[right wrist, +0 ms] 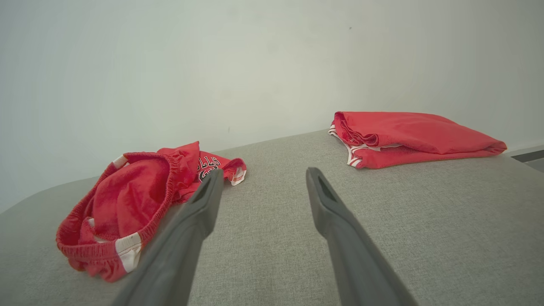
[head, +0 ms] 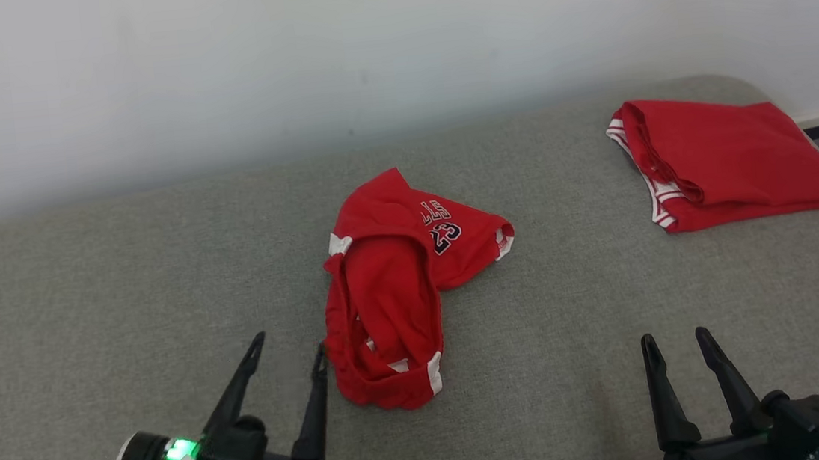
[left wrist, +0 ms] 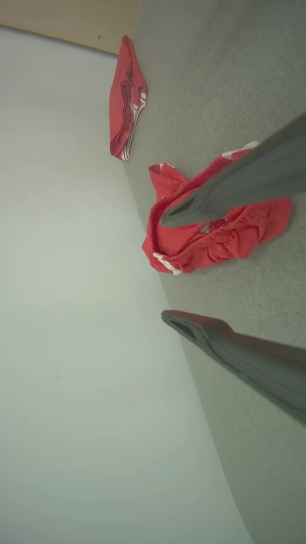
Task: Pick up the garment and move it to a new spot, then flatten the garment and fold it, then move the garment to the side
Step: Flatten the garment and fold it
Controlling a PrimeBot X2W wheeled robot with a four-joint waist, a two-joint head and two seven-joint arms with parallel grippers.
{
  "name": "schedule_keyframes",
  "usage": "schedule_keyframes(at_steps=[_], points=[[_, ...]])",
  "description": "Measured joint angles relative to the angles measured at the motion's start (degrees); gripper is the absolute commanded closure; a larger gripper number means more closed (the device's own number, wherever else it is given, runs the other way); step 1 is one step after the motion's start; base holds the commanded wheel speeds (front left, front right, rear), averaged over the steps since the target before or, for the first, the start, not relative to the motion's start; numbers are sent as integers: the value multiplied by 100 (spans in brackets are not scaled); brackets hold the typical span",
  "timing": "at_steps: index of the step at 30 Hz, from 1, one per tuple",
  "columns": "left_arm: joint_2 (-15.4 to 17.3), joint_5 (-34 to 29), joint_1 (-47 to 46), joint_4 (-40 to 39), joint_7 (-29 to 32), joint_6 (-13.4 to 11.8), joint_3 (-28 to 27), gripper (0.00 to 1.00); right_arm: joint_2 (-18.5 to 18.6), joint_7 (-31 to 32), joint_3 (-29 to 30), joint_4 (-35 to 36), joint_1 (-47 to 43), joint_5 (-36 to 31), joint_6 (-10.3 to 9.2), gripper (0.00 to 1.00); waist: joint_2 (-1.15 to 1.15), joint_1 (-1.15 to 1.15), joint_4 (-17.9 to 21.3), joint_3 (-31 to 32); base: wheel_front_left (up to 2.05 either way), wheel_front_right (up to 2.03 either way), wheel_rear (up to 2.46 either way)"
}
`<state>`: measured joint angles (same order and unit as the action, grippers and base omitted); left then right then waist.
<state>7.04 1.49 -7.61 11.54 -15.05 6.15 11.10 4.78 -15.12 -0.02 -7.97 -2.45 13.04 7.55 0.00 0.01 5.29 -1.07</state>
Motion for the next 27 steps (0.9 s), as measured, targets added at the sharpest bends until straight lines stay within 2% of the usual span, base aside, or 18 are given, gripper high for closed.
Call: schedule_keyframes(at_steps=[4,15,22,23,24,25,27], points=[[-56,-36,-621,549,0,93,586,0,-30,0,3,20,170,37,0,0,0,0,222,-280,0,0,0],[-21,134,-1473,1824,0,132,1600,0,-105,0,-4,8,386,93,0,0,1,0,759,-781,0,0,0],[47,411,-1835,2778,209,136,1860,0,-146,0,-13,-21,493,111,0,0,0,0,942,-951,0,0,0],[41,456,-1859,2867,231,136,1874,35,-154,0,-11,-19,497,120,0,0,0,0,958,-961,0,0,0],[27,515,-1881,2943,236,136,1897,61,-158,0,-4,-16,504,132,0,0,0,0,970,-970,0,0,0],[22,539,-1913,2997,233,136,1938,99,-159,0,13,-14,509,148,0,0,0,0,980,-977,0,0,0],[0,597,-1980,3072,218,136,2038,100,-160,0,34,-10,517,151,0,0,0,-1,989,-982,0,0,0]])
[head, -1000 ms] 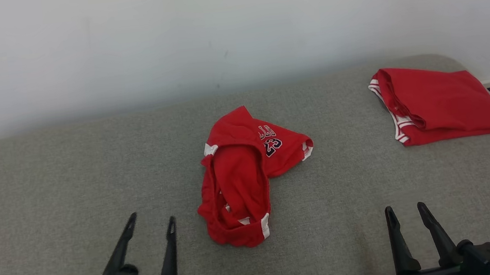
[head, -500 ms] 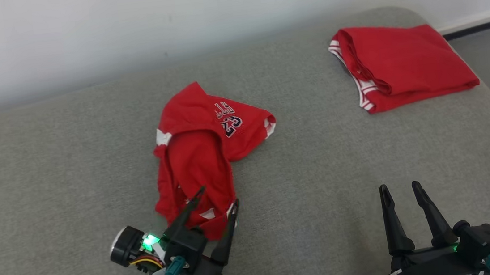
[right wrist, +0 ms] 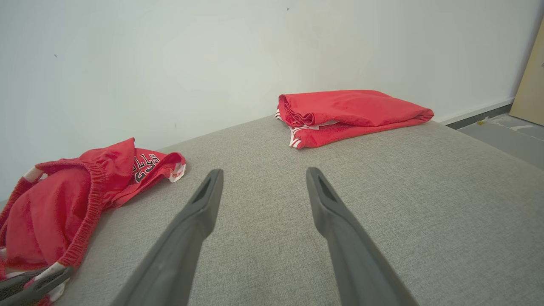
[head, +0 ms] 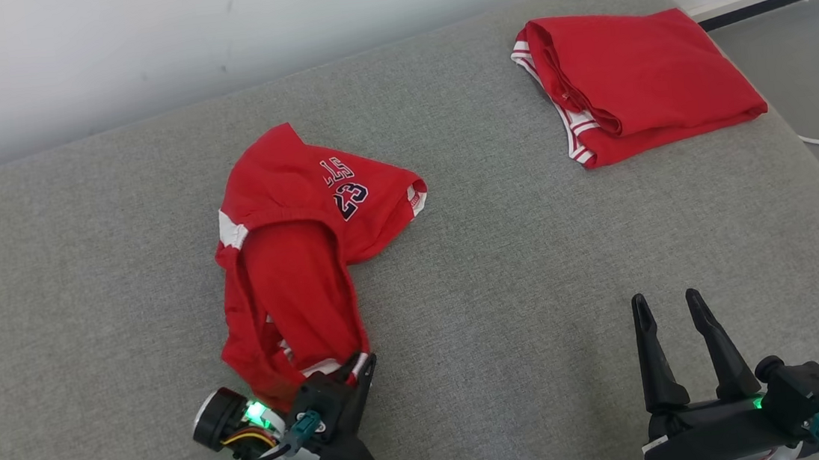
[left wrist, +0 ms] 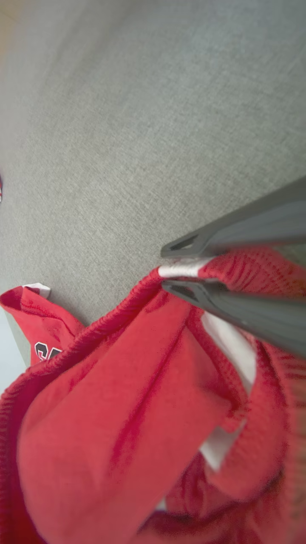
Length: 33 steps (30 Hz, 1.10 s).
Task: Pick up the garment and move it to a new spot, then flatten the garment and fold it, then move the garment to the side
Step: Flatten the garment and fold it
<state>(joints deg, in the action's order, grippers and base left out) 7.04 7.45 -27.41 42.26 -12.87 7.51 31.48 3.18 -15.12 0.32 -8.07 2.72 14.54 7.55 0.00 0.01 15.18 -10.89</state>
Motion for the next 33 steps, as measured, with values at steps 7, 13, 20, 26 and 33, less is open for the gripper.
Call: schedule_keyframes(at_steps=[7,13,20,26,33], points=[[-115,276,-243,-90,-78,0,347,100,-10,0,100,2,3,-2,0,0,0,-1,-47,68,0,0,0],[-348,611,-962,-756,-129,0,791,100,-13,0,189,-8,3,-12,0,0,0,-1,-172,199,0,0,0],[-409,1183,-1800,-1849,-190,-108,1156,100,-10,0,220,-23,24,-92,0,0,0,-1,-254,393,0,0,0],[-422,1513,-1955,-2001,-201,-504,1176,100,11,0,339,10,13,-93,0,0,0,-1,-322,420,0,0,0],[93,1660,-1038,-1766,-216,-735,750,100,32,0,431,32,-83,-93,0,0,0,-1,-620,350,0,0,0]])
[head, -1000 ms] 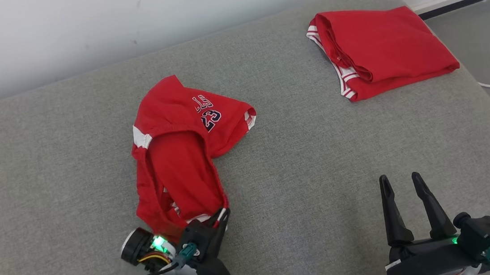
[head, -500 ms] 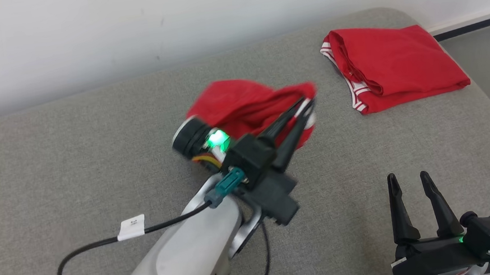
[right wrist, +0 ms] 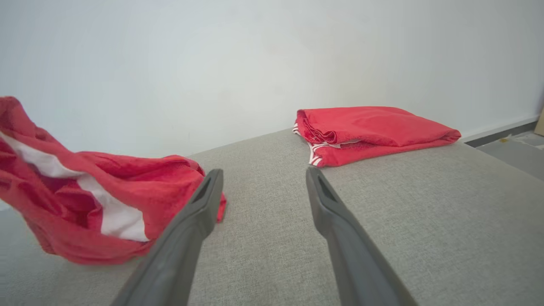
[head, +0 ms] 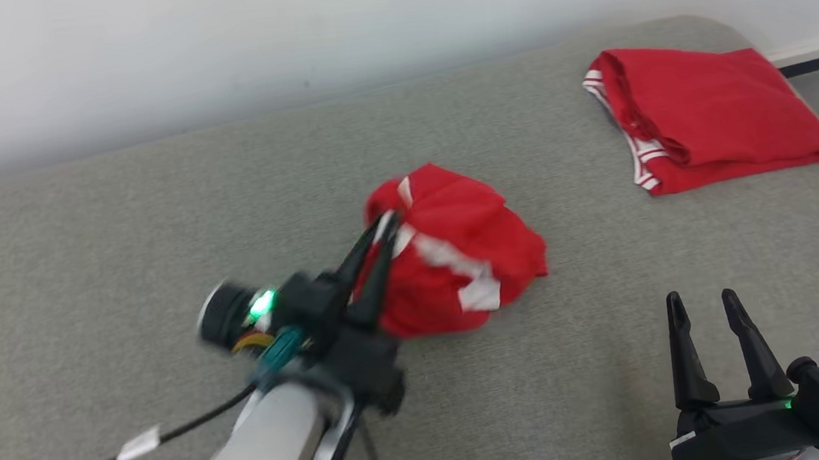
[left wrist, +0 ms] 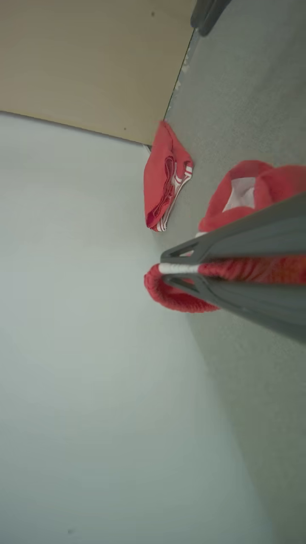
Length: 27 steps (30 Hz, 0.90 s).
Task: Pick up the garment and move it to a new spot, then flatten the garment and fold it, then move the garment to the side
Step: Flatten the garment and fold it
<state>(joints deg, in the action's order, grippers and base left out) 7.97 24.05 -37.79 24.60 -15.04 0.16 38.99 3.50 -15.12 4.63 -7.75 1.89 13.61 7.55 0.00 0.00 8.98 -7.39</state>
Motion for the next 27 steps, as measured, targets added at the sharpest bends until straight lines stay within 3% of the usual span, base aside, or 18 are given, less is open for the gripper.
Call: schedule_keyframes(at_steps=[7,14,19,20,21,22,23,27], points=[[525,160,1266,-144,0,-175,-649,100,59,0,-21,3,33,-2,0,0,0,0,-371,-92,0,0,0],[586,333,2319,-193,0,-208,-1360,100,143,0,-85,-33,54,-2,0,0,0,0,-724,-140,0,0,0],[443,237,2748,-116,0,-66,-1659,100,194,0,-79,-56,52,0,0,0,0,0,-867,-124,0,0,0],[396,191,2783,-127,0,-66,-1716,68,198,0,-82,-68,44,1,0,0,0,0,-885,-108,0,0,0],[354,113,2810,-157,-1,-65,-1781,54,198,0,-87,-76,38,2,0,0,0,0,-903,-91,0,0,0],[319,40,2831,-204,0,-63,-1850,14,200,0,-82,-86,29,7,0,0,0,0,-919,-73,0,0,0],[296,-25,2842,-258,-1,-59,-1925,0,201,0,-86,-91,15,11,0,0,0,0,-934,-52,0,0,0],[182,-299,2922,-510,0,-16,-2191,0,197,0,-111,-116,-9,36,0,0,0,0,-971,42,0,0,0]])
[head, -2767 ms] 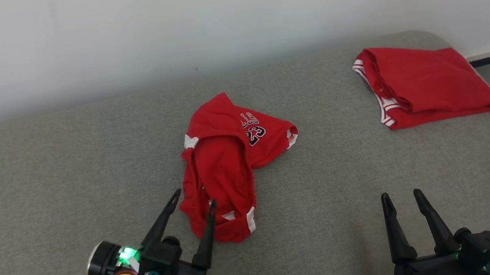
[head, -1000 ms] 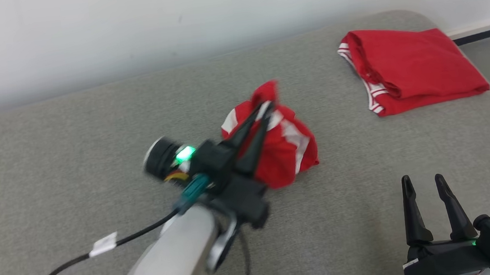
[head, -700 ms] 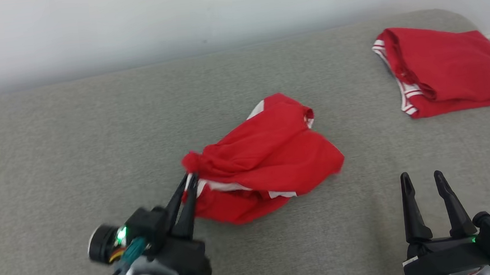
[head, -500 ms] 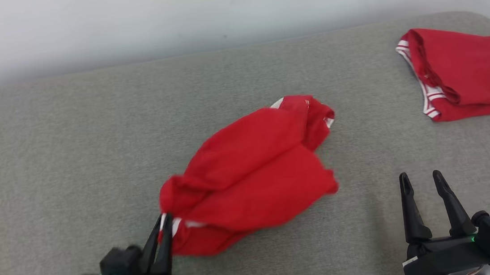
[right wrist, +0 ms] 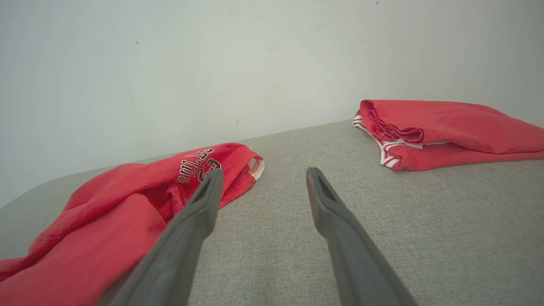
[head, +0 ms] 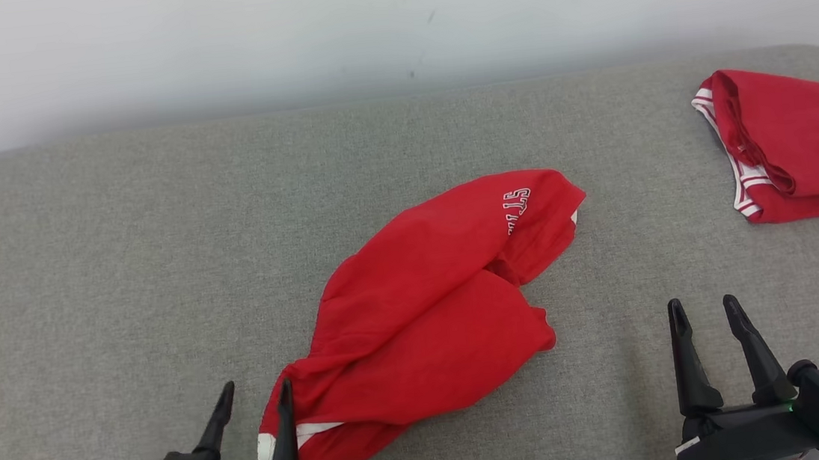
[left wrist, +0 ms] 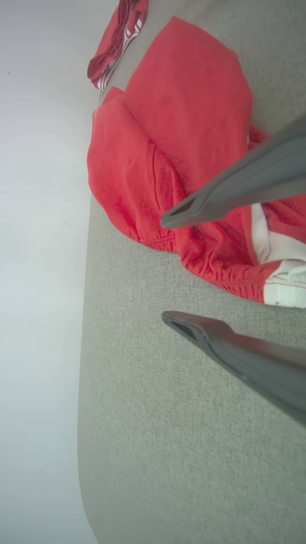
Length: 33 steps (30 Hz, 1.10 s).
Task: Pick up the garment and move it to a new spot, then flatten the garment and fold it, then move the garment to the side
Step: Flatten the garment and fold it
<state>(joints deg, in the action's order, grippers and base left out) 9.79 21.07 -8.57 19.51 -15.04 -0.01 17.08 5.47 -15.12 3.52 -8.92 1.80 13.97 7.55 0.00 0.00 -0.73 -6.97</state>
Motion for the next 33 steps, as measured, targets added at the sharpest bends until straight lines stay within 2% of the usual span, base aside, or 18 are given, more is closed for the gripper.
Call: schedule_keyframes(at_steps=[8,11,16,20,25,33], points=[[-44,-431,264,-715,0,-5,-681,0,-24,0,-5,-59,-124,15,0,0,0,0,-13,209,0,0,0],[-87,-693,469,-1166,-1,-110,-1074,0,-23,0,-3,-114,-249,24,0,0,0,0,-36,348,0,0,0],[-78,-1015,814,-1488,-1,-201,-1368,0,3,0,-66,-221,-332,57,0,0,0,0,-121,498,0,0,0],[58,-1405,1070,-1534,-1,-276,-1438,0,12,0,-137,-354,-360,90,0,0,0,0,-237,582,0,0,0],[-4,-1444,1295,-1593,-1,-308,-1548,0,67,23,-286,-588,-285,142,0,0,0,0,-393,636,0,0,0],[-146,-1472,1249,-1600,-1,-202,-1543,0,267,55,-733,-1232,486,225,0,0,0,0,-599,549,0,0,0]])
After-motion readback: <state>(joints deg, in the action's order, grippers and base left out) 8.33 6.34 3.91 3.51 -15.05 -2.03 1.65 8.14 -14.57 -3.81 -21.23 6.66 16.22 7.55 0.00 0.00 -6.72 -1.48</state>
